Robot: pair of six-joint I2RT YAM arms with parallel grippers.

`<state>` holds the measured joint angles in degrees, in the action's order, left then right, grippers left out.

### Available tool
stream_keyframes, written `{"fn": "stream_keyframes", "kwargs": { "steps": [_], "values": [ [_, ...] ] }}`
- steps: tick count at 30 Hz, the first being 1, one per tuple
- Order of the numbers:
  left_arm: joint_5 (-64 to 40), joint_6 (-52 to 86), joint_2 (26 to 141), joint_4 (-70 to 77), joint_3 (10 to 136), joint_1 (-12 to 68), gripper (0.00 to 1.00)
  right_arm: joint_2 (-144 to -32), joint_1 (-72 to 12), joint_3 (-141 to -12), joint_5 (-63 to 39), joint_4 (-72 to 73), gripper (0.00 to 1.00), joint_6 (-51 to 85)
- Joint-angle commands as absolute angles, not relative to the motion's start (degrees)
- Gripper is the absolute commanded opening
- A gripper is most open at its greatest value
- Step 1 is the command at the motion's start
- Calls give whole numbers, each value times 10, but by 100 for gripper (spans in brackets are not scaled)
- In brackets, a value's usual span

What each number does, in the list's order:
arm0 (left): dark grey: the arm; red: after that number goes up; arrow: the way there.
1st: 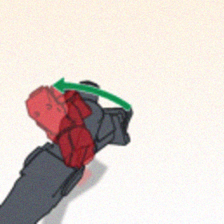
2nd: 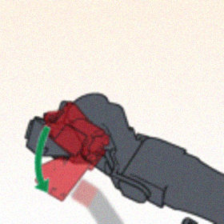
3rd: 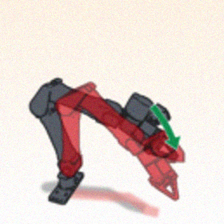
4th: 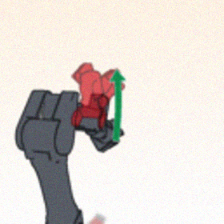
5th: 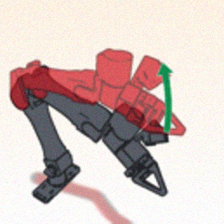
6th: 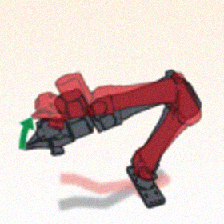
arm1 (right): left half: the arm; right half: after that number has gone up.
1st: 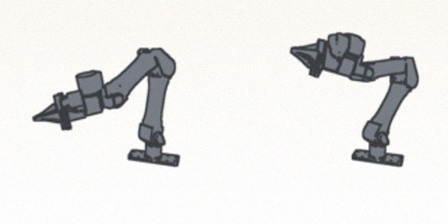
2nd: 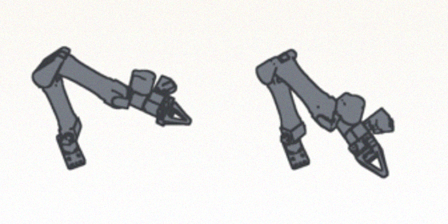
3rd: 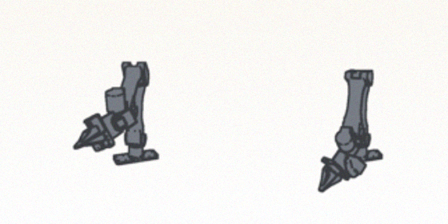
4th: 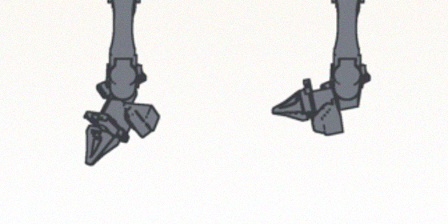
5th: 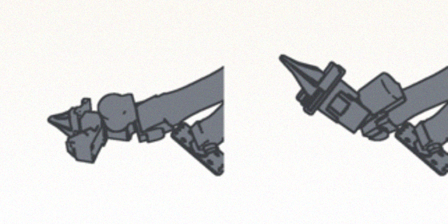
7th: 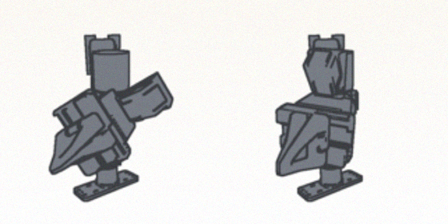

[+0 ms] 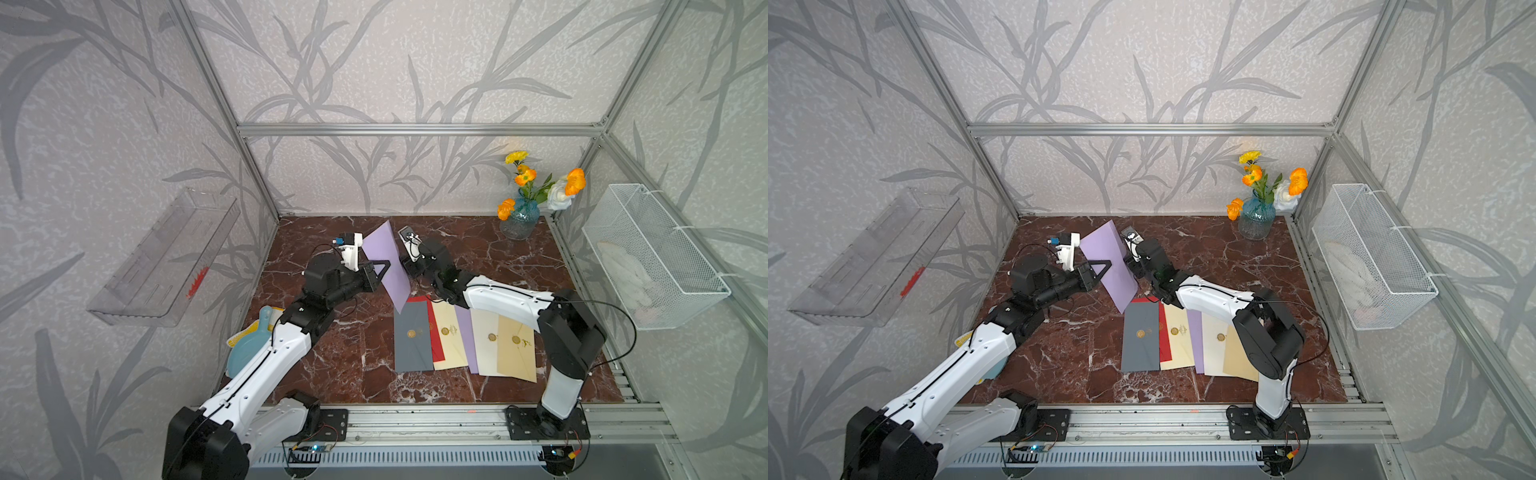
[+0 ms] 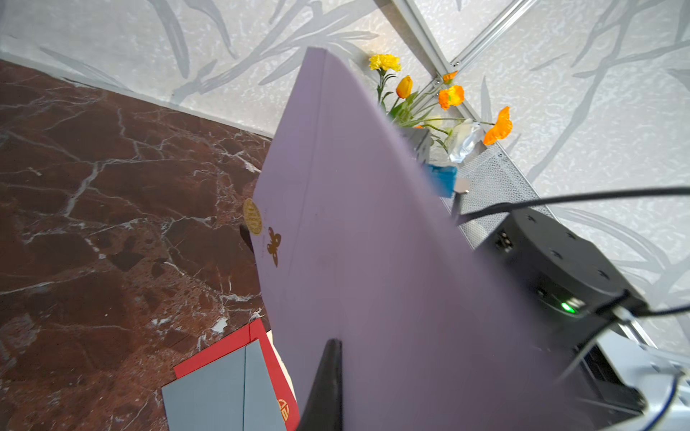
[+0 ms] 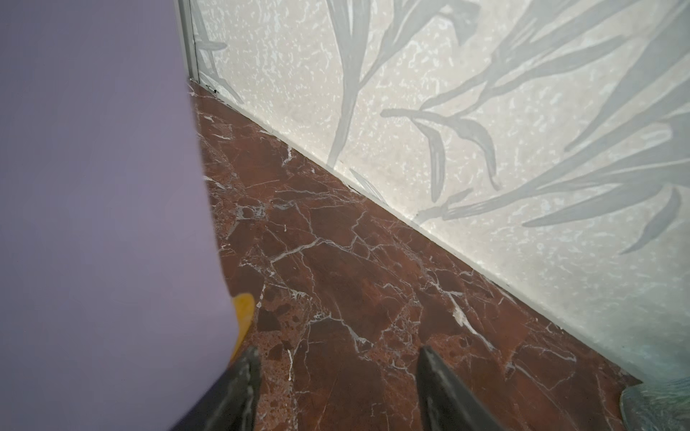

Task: Open the envelope
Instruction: Open the envelope flap on the envelope.

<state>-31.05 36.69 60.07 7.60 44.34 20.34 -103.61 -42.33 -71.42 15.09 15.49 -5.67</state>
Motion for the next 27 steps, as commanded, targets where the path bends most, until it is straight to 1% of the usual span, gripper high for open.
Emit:
{"fn": "stream_keyframes", "kwargs": {
  "steps": [1,8,13,15,18,21,24,27],
  "values": [
    [-377,347,588,109,435,191,0,-1001,-393,-690,75,139,66,23],
    [-420,386,595,165,402,131,0,-981,-374,-678,58,99,66,32],
    [-438,379,628,177,405,114,0,-948,-350,-670,40,75,66,64],
    [-443,374,639,172,415,110,0,-934,-346,-666,41,62,67,63],
    [-446,349,650,114,439,101,0,-907,-338,-667,36,29,67,62],
    [-446,343,654,97,447,91,0,-866,-314,-659,-23,4,68,92],
    [-452,356,656,119,441,88,0,-829,-287,-640,-130,11,69,128],
    [-467,375,663,149,440,85,0,-819,-283,-638,-224,9,70,135]
  ]
}}
